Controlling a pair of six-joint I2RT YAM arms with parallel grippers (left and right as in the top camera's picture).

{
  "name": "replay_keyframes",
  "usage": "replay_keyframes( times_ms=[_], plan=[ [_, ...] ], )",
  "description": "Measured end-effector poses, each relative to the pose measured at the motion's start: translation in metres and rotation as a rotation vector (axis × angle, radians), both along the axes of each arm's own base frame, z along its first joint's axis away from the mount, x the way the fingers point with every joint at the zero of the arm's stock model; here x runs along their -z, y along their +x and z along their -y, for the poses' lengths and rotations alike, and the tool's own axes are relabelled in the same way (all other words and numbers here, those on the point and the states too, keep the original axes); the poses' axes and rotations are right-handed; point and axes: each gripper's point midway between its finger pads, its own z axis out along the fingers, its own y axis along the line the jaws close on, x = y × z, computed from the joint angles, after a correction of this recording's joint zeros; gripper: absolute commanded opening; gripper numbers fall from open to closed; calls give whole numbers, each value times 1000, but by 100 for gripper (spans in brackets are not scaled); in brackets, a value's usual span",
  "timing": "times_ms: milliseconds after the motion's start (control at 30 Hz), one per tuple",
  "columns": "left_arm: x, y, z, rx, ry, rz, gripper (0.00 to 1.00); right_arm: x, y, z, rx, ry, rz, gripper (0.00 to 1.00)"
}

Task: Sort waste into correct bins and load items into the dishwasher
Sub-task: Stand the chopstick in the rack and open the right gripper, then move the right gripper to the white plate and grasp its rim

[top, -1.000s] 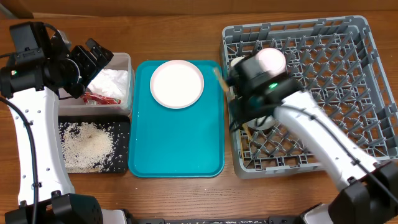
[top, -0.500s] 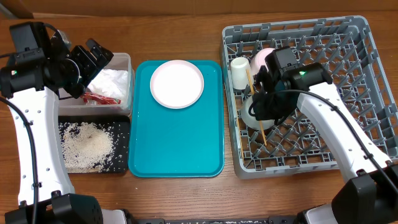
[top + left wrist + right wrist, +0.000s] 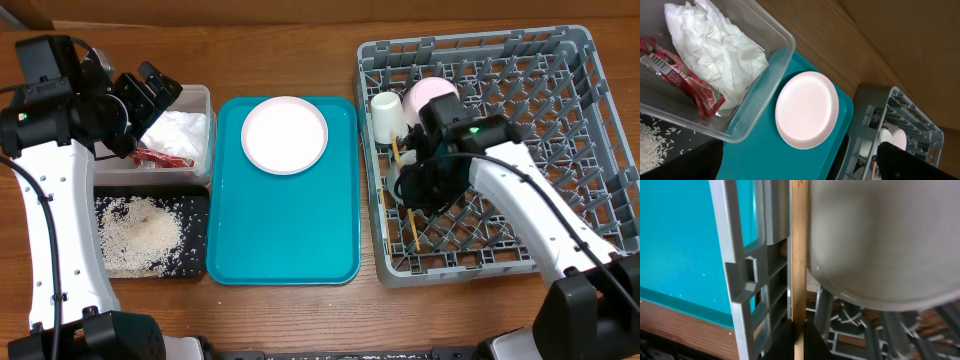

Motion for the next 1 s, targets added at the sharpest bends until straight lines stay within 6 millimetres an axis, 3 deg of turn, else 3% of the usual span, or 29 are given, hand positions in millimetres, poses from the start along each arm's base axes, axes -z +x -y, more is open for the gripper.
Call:
replay_keyframes(
  times_ms=[167, 267, 333, 500, 700, 900, 1000],
  plan=[
    [0, 0, 0, 0, 0, 0, 100, 4, -3, -11, -32, 10, 9, 4],
    [0, 0, 0, 0, 0, 0, 100, 3, -4, -15, -38, 12, 9, 24],
    [0, 0, 0, 0, 0, 0, 100, 3, -5, -17, -45, 17, 9, 29],
    [0, 0, 0, 0, 0, 0, 100, 3, -4, -16, -48, 13, 15, 28],
    [0, 0, 0, 0, 0, 0, 100, -4, 12, -19, -50, 16, 83, 28],
    [0, 0, 0, 0, 0, 0, 100, -75, 87, -61, -73, 147, 438, 28],
    [0, 0, 0, 0, 0, 0, 100, -100, 105, -94, -109, 222, 581, 29]
  ],
)
